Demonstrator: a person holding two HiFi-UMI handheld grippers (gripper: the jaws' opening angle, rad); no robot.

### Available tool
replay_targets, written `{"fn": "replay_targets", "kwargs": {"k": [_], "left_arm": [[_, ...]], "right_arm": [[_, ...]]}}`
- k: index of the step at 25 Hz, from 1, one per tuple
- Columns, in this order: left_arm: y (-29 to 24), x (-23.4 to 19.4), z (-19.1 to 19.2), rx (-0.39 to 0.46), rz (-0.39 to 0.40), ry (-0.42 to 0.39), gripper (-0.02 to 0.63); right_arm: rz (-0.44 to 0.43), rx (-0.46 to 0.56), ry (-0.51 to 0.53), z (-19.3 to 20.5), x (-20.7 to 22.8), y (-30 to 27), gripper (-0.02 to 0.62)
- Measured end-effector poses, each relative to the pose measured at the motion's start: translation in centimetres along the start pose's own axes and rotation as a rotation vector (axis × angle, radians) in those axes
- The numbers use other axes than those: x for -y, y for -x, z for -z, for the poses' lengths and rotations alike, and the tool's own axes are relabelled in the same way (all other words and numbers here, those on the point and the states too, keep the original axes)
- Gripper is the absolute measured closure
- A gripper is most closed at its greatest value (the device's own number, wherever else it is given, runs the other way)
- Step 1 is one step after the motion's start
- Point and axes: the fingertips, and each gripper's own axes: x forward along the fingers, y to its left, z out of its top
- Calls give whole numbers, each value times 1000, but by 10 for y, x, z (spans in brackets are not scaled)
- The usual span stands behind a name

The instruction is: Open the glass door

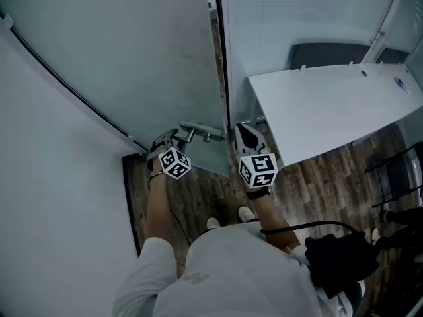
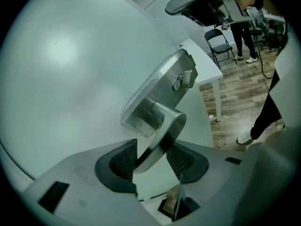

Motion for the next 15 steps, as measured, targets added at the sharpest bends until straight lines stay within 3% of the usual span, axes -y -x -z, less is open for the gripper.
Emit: {"fn": "replay_targets", "kwargs": {"k": [8,15], "left_arm": [[36,8,4,-93,-106,16,426],[64,22,29,-184,-165,49,413]], "right_arm": [[-149,-20,9,-12,10,18,592],[-311,-41,16,-10,-9,15,592]]}}
